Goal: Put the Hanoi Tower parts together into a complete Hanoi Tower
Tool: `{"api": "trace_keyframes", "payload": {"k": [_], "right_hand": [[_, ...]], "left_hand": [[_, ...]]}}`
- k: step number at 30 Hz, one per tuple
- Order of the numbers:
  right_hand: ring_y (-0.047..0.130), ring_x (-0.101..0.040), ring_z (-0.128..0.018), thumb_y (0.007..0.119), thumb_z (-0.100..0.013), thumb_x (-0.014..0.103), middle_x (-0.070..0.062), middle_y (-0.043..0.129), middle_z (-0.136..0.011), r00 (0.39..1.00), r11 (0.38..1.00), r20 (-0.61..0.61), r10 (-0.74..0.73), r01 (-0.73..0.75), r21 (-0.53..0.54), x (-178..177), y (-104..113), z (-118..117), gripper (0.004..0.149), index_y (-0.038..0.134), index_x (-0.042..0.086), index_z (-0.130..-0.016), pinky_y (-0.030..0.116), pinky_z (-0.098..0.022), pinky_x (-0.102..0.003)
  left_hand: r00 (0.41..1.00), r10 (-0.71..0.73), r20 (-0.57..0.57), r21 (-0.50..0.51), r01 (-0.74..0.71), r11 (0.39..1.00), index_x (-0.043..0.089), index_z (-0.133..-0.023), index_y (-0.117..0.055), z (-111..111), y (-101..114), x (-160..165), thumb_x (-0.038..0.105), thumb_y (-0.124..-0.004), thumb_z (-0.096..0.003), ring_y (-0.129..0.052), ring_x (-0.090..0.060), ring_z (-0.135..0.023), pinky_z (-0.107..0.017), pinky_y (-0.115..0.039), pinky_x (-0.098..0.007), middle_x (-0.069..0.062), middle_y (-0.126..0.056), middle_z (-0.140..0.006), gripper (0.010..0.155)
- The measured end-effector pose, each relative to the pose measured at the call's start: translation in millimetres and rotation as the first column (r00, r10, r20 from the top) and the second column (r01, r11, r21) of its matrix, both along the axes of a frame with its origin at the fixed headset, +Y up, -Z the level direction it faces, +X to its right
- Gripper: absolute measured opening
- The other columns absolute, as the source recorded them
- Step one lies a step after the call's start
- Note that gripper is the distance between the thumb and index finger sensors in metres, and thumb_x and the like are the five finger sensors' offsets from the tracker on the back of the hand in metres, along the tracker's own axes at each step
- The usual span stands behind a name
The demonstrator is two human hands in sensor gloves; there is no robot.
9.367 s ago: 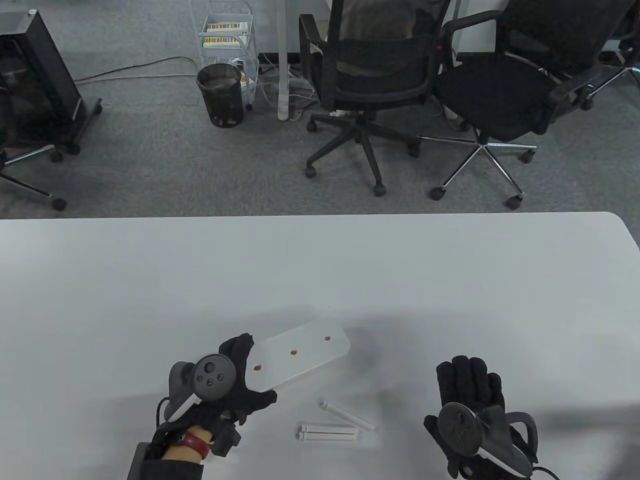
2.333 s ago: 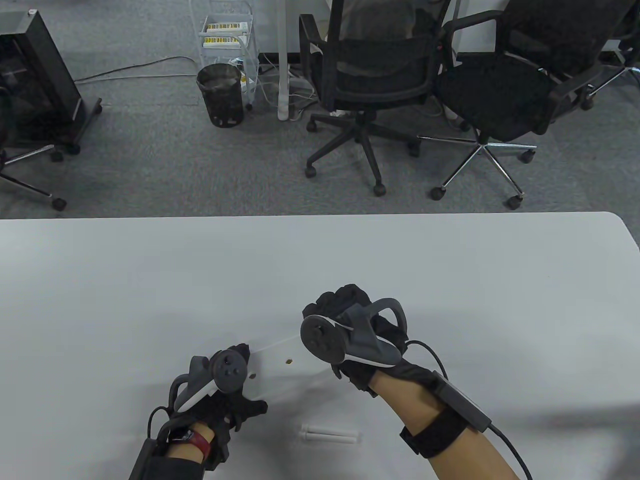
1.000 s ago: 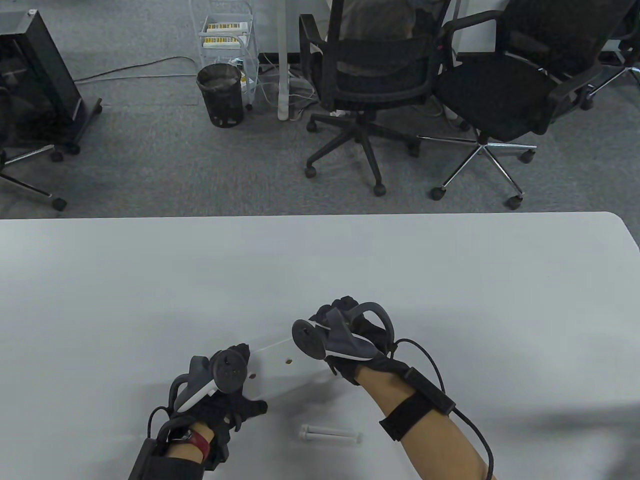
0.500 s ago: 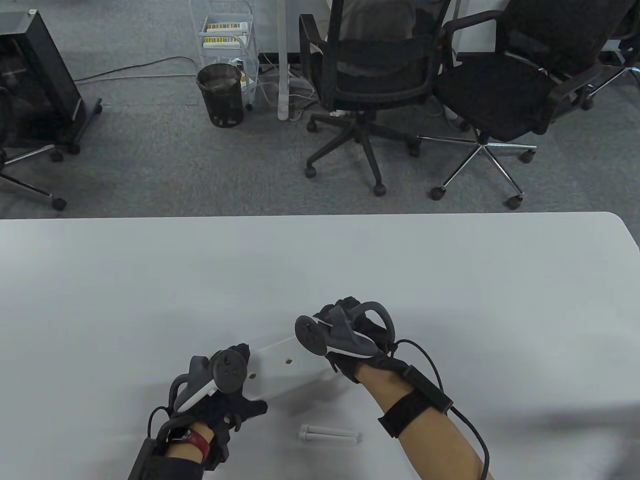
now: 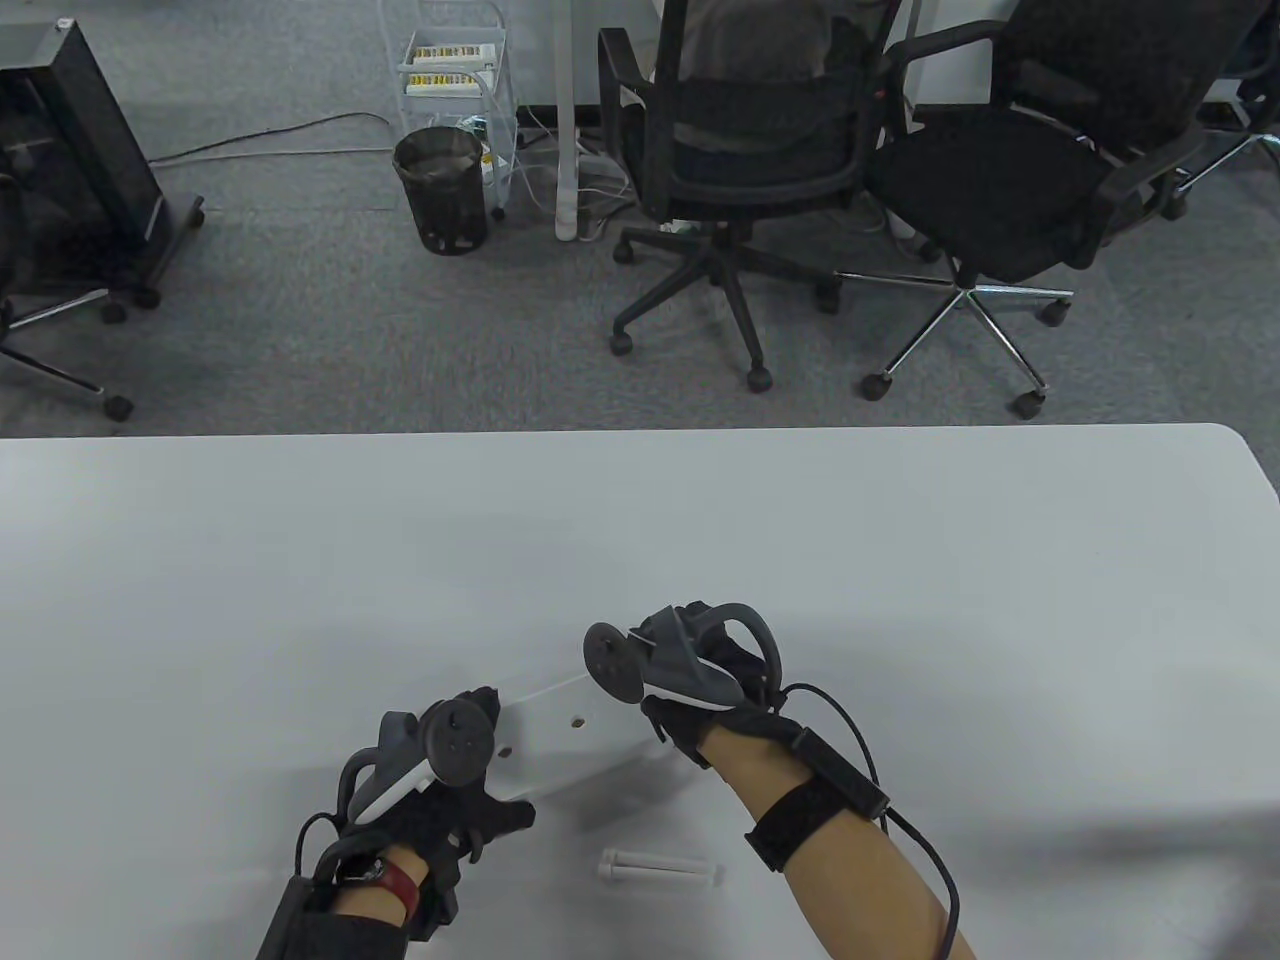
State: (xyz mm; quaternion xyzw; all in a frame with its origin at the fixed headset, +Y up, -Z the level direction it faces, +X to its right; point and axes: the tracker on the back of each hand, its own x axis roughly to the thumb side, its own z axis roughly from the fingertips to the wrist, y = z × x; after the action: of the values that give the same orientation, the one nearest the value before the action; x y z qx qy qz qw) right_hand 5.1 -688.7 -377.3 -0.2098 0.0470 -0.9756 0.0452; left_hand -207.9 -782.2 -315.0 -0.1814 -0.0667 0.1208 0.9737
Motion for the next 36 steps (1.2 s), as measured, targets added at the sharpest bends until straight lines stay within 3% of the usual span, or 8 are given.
{"api": "trace_keyframes", "payload": {"k": [6,9,12,15,22,27,32,36], "right_hand": [[0.095,-0.034,-0.048,0.080,-0.035,0.033,-0.009,0.097,-0.050,0.999,0.999,-0.010,-0.051,0.051,0.018,5.7,-6.5,4.4,0.046,0.086,0.008,-0.073,0.068,-0.063,-0.058],[0.092,-0.035,-0.063,0.079,-0.035,0.035,-0.009,0.093,-0.065,0.998,0.998,-0.014,-0.055,0.055,0.009,7.4,-9.4,5.5,0.053,0.078,0.009,-0.082,0.064,-0.065,-0.060],[0.075,-0.041,-0.086,0.076,-0.035,0.045,-0.011,0.074,-0.092,1.000,0.998,-0.005,0.002,-0.003,-0.070,10.4,-9.7,6.7,0.069,0.057,0.015,-0.095,0.058,-0.068,-0.061],[0.060,-0.046,-0.095,0.075,-0.035,0.045,-0.015,0.056,-0.105,0.998,0.997,0.002,-0.062,0.062,-0.052,17.7,0.9,10.6,0.078,0.043,0.017,-0.100,0.054,-0.070,-0.063],[0.055,-0.047,-0.097,0.076,-0.036,0.043,-0.017,0.050,-0.107,0.991,0.989,-0.028,-0.128,0.130,0.075,34.8,35.6,30.6,0.079,0.041,0.015,-0.101,0.053,-0.070,-0.063],[0.058,-0.047,-0.095,0.078,-0.036,0.041,-0.017,0.054,-0.105,0.977,0.968,-0.053,-0.206,0.212,0.136,52.2,54.4,50.0,0.074,0.049,0.015,-0.099,0.055,-0.069,-0.063],[0.073,-0.044,-0.087,0.079,-0.037,0.038,-0.015,0.072,-0.097,0.975,0.972,-0.084,-0.204,0.213,0.103,60.3,56.2,70.4,0.062,0.065,0.015,-0.092,0.062,-0.067,-0.060],[0.083,-0.041,-0.080,0.081,-0.037,0.036,-0.013,0.083,-0.088,0.975,0.982,-0.119,-0.186,0.188,0.005,58.1,44.9,87.8,0.053,0.075,0.015,-0.085,0.067,-0.064,-0.059]], "left_hand": [[1.000,0.000,0.000,0.000,0.000,1.000,0.019,-0.109,-0.009,-0.1,-0.2,0.2,0.063,-0.090,-0.0347,-0.030,-0.047,-0.109,-0.075,-0.037,-0.062,-0.015,-0.025,-0.117,0.118],[1.000,0.000,0.000,0.000,0.000,1.000,0.019,-0.108,-0.009,0.0,-0.3,0.3,0.063,-0.090,-0.0346,-0.030,-0.047,-0.109,-0.075,-0.037,-0.062,-0.015,-0.025,-0.117,0.118],[1.000,0.001,0.001,-0.001,-0.001,1.000,0.019,-0.108,-0.009,0.0,-0.4,0.2,0.063,-0.090,-0.0347,-0.030,-0.047,-0.109,-0.075,-0.037,-0.062,-0.015,-0.024,-0.117,0.118],[1.000,0.002,0.001,-0.002,-0.002,1.000,0.019,-0.108,-0.009,0.1,-0.4,0.2,0.063,-0.090,-0.0349,-0.030,-0.047,-0.109,-0.075,-0.037,-0.062,-0.016,-0.024,-0.117,0.118],[1.000,0.001,0.002,-0.003,-0.001,1.000,0.019,-0.108,-0.008,0.0,-0.7,0.2,0.063,-0.090,-0.0351,-0.029,-0.047,-0.109,-0.075,-0.037,-0.062,-0.016,-0.024,-0.117,0.118],[1.000,0.001,0.002,-0.004,-0.001,1.000,0.019,-0.108,-0.008,0.1,-0.9,0.1,0.063,-0.089,-0.0351,-0.029,-0.047,-0.109,-0.075,-0.036,-0.062,-0.016,-0.024,-0.116,0.118],[1.000,0.002,0.003,-0.004,-0.002,1.000,0.019,-0.108,-0.008,-0.1,-1.1,0.0,0.063,-0.089,-0.0351,-0.029,-0.047,-0.109,-0.075,-0.036,-0.062,-0.016,-0.023,-0.117,0.118],[1.000,0.001,0.002,-0.004,-0.001,1.000,0.019,-0.108,-0.008,-0.2,-1.2,0.1,0.063,-0.089,-0.0351,-0.029,-0.047,-0.109,-0.075,-0.036,-0.062,-0.016,-0.024,-0.116,0.118]]}}
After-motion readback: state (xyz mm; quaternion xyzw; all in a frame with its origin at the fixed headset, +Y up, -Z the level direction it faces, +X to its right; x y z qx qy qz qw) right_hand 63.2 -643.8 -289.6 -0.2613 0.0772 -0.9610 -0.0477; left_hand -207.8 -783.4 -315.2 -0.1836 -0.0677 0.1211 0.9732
